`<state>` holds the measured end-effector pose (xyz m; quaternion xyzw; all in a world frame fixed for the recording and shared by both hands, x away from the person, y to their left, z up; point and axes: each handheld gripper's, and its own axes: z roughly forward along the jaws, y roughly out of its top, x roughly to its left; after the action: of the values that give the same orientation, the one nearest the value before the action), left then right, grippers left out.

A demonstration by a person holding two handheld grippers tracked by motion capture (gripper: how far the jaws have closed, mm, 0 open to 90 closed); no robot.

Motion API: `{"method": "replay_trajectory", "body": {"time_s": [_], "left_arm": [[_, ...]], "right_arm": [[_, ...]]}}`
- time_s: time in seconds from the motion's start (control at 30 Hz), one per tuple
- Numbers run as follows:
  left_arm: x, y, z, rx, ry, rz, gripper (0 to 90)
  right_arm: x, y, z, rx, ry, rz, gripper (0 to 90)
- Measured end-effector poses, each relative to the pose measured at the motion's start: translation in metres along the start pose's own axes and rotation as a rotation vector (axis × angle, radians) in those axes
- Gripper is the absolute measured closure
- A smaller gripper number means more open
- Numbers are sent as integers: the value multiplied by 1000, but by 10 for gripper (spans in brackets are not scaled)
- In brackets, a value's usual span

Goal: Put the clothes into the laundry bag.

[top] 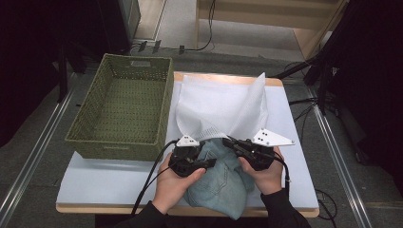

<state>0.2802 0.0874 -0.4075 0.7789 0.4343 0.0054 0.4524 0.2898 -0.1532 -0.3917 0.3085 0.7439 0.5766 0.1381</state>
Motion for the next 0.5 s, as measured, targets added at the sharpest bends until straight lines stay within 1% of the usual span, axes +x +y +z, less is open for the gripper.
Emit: {"method": "replay_trajectory", "body": {"time_s": [0.03, 0.1, 0.17, 0.2, 0.23, 0.27, 0.3, 0.33, 0.37, 0.4, 0.43, 0.5], "left_arm": [[2, 2, -2, -20, -16, -28, 638], [4, 4, -7, -72, -25, -61, 678], [6, 6, -9, -111, -16, -74, 706], [7, 6, -9, -124, -7, -73, 716], [8, 5, -7, -129, 15, -64, 719], [9, 3, -2, -118, 37, -52, 719], [12, 1, 4, -83, 39, -45, 713], [15, -1, 10, -38, 30, -41, 690], [16, -4, 15, -16, 26, -28, 651], [17, -6, 16, -13, 29, -14, 597], [16, -9, 14, -22, 27, 5, 534], [13, -9, 9, -27, 26, 19, 384]], "right_arm": [[1, 0, -1, -4, -2, 0, 889], [2, 1, -2, -7, -1, -3, 890], [2, 2, -3, -5, -2, -10, 889], [2, 2, -3, -5, -2, -9, 890], [1, 1, -3, -4, 0, -10, 890], [1, 1, -3, 3, -4, -12, 889], [0, 0, -2, 12, -11, -13, 890], [-1, -1, -1, 23, -12, -13, 889], [-3, -3, 0, 29, -10, -4, 889], [-5, -5, 0, 34, -12, 3, 890], [-6, -6, 0, 39, -17, 7, 889], [-9, -8, -1, 49, -23, 13, 889]]}}
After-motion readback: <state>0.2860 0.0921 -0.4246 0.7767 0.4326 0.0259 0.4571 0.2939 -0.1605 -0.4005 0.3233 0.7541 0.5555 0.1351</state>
